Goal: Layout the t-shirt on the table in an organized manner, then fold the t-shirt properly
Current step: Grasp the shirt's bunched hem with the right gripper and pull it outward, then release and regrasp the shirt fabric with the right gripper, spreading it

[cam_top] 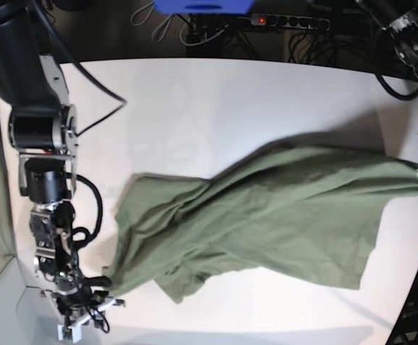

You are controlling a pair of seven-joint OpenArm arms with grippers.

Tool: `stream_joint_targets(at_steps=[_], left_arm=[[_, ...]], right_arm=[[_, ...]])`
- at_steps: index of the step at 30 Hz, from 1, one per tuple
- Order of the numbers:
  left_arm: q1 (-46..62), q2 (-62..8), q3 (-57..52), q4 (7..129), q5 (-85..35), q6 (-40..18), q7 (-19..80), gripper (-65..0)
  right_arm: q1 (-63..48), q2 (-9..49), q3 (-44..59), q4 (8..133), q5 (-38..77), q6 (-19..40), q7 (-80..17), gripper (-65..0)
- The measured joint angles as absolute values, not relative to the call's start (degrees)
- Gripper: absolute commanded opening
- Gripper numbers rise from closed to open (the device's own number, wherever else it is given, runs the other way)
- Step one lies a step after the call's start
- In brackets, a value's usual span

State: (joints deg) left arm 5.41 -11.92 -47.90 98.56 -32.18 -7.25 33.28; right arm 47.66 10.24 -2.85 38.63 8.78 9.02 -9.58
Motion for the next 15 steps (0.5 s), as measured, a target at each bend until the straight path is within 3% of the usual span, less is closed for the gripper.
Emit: stream_joint_targets(at_steps=[5, 10, 15], left_arm=[[4.40, -11.88, -47.81, 97.97, -31.75, -7.05, 33.67, -64.7], [4.16, -11.40, -47.70, 97.21, -32.08, -7.29, 33.52, -64.7], [4.49, -11.31, -47.90, 94.24, -32.38, -7.31, 33.56, -64.7]], right_arm=[[39.94, 12.08, -2.90, 47.07, 9.04, 9.08, -13.67, -30.1], [20.91, 14.15, -1.96, 72.47, 8.78, 8.08, -20.91, -27.5], [3.38, 9.21, -1.34, 88.44, 8.97, 8.93, -21.47, -24.1]])
